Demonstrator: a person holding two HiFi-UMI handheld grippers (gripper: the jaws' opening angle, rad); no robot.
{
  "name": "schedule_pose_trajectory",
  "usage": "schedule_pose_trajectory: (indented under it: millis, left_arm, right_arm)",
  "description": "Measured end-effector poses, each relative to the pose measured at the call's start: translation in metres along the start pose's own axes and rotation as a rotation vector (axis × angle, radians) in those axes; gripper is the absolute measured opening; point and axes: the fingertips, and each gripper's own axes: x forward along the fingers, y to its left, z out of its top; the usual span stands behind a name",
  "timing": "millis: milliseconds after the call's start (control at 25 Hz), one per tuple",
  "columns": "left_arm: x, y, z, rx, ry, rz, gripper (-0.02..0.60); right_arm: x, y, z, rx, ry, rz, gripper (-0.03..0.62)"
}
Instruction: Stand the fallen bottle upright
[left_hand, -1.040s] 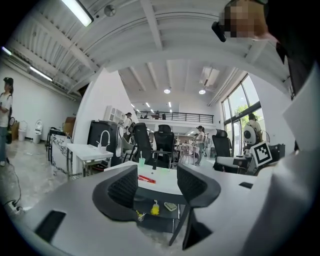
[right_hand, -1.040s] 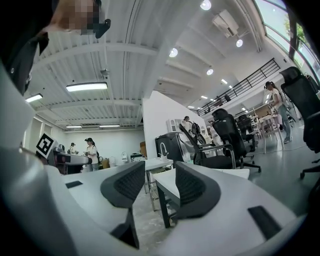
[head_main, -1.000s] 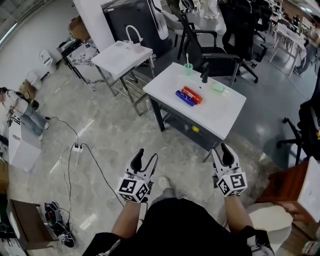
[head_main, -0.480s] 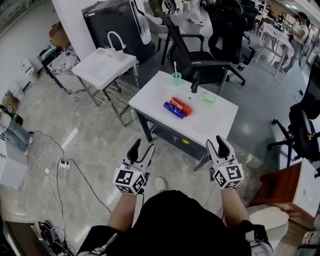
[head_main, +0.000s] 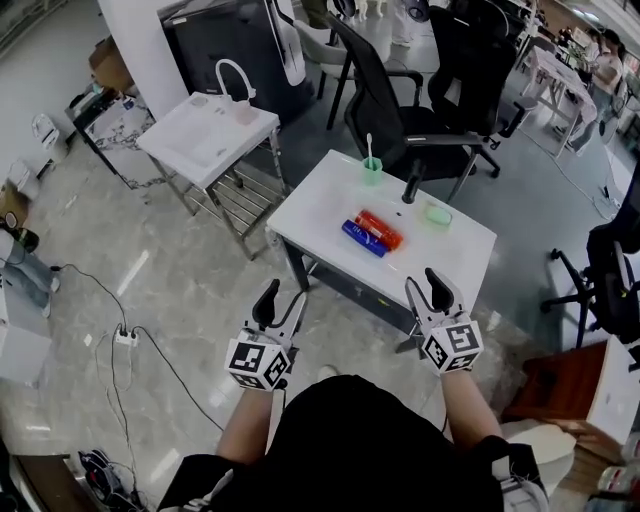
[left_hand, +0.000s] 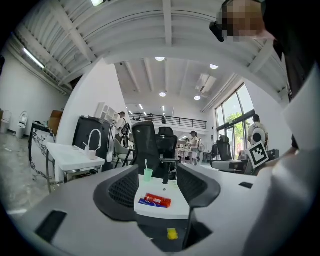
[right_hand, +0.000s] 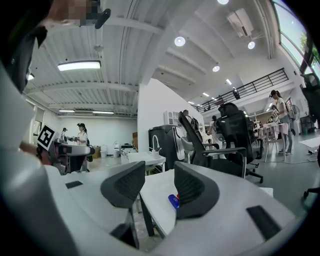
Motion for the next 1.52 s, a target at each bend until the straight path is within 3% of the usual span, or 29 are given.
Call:
schedule_pose_trajectory:
  millis: [320,640,840,1000,1520]
  left_arm:
    - [0.017,0.042,-0.002,-0.011,0.026,-0.007,0.249]
    - [0.046,0.056,-0.013,-0.024,0.045,0.002,0.249]
    - [0.073,0.067,-0.014,-0.025,0.038,0.032,0.249]
    - [0.099,0.073,-0.015,-0.030,0.047,0.033,0.249]
    - [0.181,0.074,-0.048,-0.040,0.165,0.002,0.249]
  right_arm:
    - [0.058,0.019,-0.017,0.020,0.059,0.034,0.195]
    - [0.103,-0.008,-0.041,0.012,0.145,0.068,0.195]
    - [0.144,-0.022,-0.057,-0.072,0.210,0.127,0.193]
    - [0.174,-0.035,-0.068,-0.071,0.254,0.157,0.184]
    - [0.229,-0.058,-0.168,-0.130,0.519,0.299,0.184]
